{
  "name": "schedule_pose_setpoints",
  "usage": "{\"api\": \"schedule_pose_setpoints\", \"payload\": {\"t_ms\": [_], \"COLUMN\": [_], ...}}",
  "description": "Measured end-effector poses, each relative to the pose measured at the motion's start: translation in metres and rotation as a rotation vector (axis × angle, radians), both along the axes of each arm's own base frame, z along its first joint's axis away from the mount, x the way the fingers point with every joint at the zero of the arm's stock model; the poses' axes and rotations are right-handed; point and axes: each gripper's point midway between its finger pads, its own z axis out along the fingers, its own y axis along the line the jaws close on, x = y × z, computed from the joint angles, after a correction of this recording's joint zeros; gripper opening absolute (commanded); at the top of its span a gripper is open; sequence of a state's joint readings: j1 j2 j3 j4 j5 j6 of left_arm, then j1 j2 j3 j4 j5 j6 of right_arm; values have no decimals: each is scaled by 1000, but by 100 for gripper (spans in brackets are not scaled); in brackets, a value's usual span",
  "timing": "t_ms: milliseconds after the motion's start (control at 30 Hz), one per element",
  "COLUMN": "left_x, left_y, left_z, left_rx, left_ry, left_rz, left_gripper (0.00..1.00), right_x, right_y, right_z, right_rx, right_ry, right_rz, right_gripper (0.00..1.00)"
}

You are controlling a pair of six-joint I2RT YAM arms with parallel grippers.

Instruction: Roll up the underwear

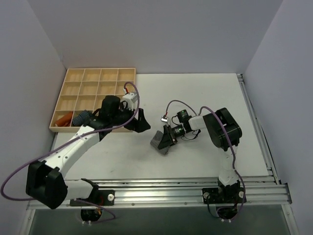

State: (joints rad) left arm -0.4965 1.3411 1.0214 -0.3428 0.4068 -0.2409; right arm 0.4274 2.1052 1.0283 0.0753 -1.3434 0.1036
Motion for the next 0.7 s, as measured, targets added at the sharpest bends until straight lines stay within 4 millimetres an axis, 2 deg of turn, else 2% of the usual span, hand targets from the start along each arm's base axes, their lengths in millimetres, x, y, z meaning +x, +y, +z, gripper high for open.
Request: {"api": "schedule_pose_setpoints", "payload": {"t_ms": [67, 133, 167, 200, 233, 267, 333, 367, 433, 700], "left_x": [1, 11, 13, 10, -4, -22, -57, -68, -75, -69], "left_y": [-6, -16, -22, -28, -34, -37, -39, -41, -43, -49], "left_z": [16, 6, -7, -31, -60, -81, -107, -113, -116, -119], "left_rx": [-124, -181, -179, -158, -119, -85, -27, -14, -10, -80], "left_ry": [7, 54, 85, 144, 215, 275, 353, 375, 383, 309], "left_rz": [-20, -53, -60, -67, -80, -98, -138, -156, -165, -195], "left_gripper": [94, 94, 94, 94, 94, 96, 100, 94, 91, 80], "right_x": [-4, -12, -17, -22, -27, -32, -39, -42, -46, -46], "right_y": [-1, -2, -2, -3, -5, -6, -10, -11, -12, -12], "right_z": [0, 0, -1, 0, 0, 0, -1, -1, -1, 0], "right_rx": [0, -8, -9, -12, -14, -15, -12, -10, -3, 6], "right_ry": [9, 26, 30, 41, 50, 58, 64, 68, 70, 69], "right_rz": [5, 5, 5, 3, -3, -9, -23, -28, -36, -58], "right_gripper": [31, 32, 32, 32, 32, 32, 32, 32, 32, 32]}}
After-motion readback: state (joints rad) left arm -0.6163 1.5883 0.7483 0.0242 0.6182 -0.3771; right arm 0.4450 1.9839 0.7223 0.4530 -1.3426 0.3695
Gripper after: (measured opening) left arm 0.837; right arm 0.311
